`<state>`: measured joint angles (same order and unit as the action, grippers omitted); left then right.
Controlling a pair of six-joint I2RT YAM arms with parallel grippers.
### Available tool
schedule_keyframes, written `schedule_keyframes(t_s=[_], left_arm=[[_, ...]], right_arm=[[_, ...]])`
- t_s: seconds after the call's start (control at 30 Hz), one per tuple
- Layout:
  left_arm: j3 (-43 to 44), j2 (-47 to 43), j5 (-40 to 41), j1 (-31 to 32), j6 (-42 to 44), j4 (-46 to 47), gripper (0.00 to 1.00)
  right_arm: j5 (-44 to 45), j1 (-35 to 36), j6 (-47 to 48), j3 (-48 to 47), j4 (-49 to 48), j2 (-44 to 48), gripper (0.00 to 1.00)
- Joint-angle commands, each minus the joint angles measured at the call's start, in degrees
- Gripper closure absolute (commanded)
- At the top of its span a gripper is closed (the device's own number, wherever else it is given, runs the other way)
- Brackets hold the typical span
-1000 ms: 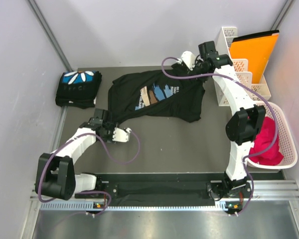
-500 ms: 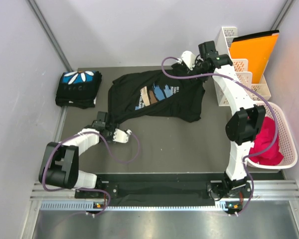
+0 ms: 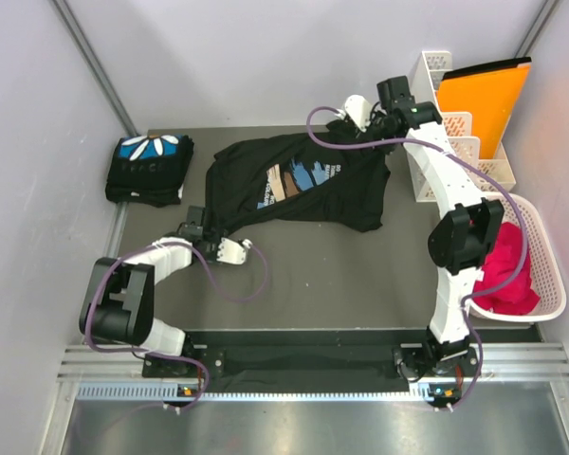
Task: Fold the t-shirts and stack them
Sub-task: Flatten the tshirt out
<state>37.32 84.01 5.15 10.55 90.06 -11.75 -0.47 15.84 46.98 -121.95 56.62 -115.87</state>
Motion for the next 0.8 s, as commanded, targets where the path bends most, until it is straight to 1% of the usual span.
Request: schedule_keyframes(t_s=[0.0, 0.03, 0.1, 0.13, 0.17, 0.27, 0.3, 0.4, 0.53, 0.63, 0.77], left_arm=[[1.6, 2.1, -4.7, -0.3, -1.3, -7.1, 0.58], [2.2, 2.5, -4.7, -0.3, -1.5, -7.5, 0.63], [3.5, 3.4, -4.7, -0.3, -2.1, -9.7, 0.82], [5.0, 3.9, -4.6, -0.3, -2.9, -10.7, 0.94], [5.8, 4.3, -4.6, -0.4, -3.5, -11.5, 1.00], [8.2, 4.6, -5.4, -0.7, -5.0, -13.3, 1.00], [8.8, 4.0, -7.0, -0.7, -5.3, -14.2, 1.00], [12.9, 2.7, -8.6, -0.8, -7.6, -16.5, 1.00], [21.0, 0.6, -12.1, -0.8, -9.6, -24.7, 1.00], [25.2, -1.4, -13.7, -1.1, -11.3, -26.4, 1.00], [27.9, -4.1, -13.3, -1.1, -12.3, -26.1, 1.00]], right_arm=[[0.3, -0.2, 0.9, -2.9, -1.8, -0.7, 1.00], [0.2, -0.2, 1.1, -3.0, -1.8, -0.8, 1.00], [1.9, -0.4, 1.4, -3.0, -1.9, -0.9, 1.00], [1.9, -0.4, 1.5, -3.0, -1.8, -0.8, 1.00], [1.9, -0.4, 1.5, -3.1, -1.8, -0.8, 1.00], [2.1, -0.8, 1.8, -3.0, -1.6, -0.8, 1.00], [2.1, -1.1, 1.8, -2.9, -1.4, -0.8, 1.00], [2.0, -1.5, 1.7, -2.7, -0.9, -0.3, 1.00], [2.3, -1.9, 2.4, -1.9, -0.9, 1.4, 1.00], [2.6, -2.5, 2.8, -1.4, -1.0, 2.8, 1.00], [3.1, -3.2, 3.9, -0.4, -1.4, 4.9, 1.00]])
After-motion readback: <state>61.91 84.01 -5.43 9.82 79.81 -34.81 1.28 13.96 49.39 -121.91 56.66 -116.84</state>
